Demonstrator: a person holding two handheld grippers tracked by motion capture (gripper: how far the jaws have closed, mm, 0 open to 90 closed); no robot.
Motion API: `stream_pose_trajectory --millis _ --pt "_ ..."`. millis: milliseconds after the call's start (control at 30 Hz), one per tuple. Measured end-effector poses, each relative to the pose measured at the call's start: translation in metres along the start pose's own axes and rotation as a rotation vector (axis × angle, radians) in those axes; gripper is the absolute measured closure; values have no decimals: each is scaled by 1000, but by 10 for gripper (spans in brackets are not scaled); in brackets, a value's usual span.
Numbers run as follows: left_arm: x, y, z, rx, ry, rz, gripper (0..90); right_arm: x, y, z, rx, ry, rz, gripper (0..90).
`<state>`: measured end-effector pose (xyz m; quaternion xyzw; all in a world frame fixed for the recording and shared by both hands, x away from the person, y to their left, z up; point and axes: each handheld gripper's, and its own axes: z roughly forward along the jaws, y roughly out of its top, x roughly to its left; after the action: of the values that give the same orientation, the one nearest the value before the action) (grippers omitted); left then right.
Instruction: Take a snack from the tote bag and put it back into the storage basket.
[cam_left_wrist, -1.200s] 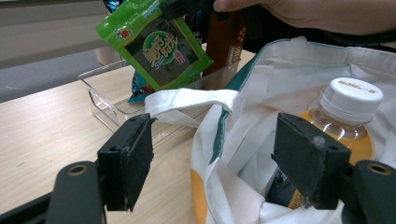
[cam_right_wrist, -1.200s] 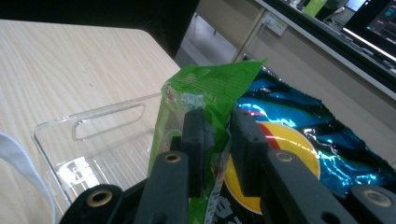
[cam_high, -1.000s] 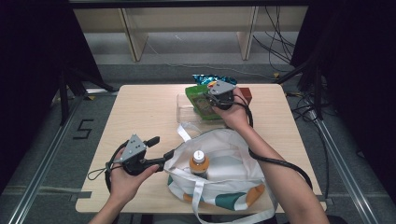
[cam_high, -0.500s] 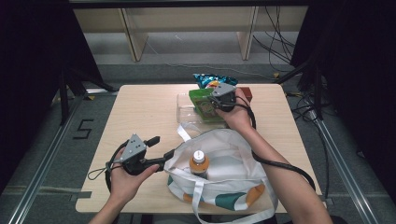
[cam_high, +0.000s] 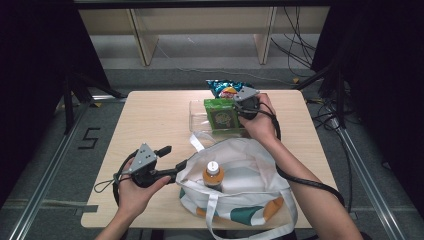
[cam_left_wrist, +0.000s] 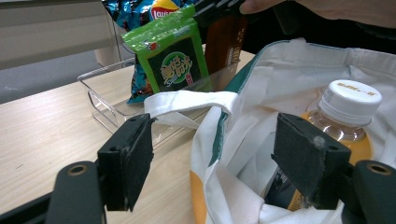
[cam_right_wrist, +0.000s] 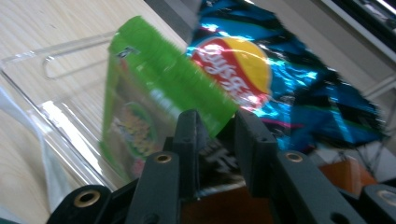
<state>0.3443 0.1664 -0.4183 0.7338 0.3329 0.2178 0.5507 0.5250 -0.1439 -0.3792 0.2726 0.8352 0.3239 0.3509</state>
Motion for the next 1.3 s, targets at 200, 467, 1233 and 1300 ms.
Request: stream_pose_trajectory --millis 200,467,1233,1300 --pt "0 0 0 2 0 2 281 -4 0 -8 -42 -6 19 721" --pt "0 1 -1 -7 -4 -2 282 -6 1 -18 -96 25 35 733" --pt "-2 4 0 -33 -22 -28 267 -12 -22 -69 -182 150 218 558" --pt "-2 4 0 -30 -16 -26 265 -12 -27 -76 -197 147 254 533"
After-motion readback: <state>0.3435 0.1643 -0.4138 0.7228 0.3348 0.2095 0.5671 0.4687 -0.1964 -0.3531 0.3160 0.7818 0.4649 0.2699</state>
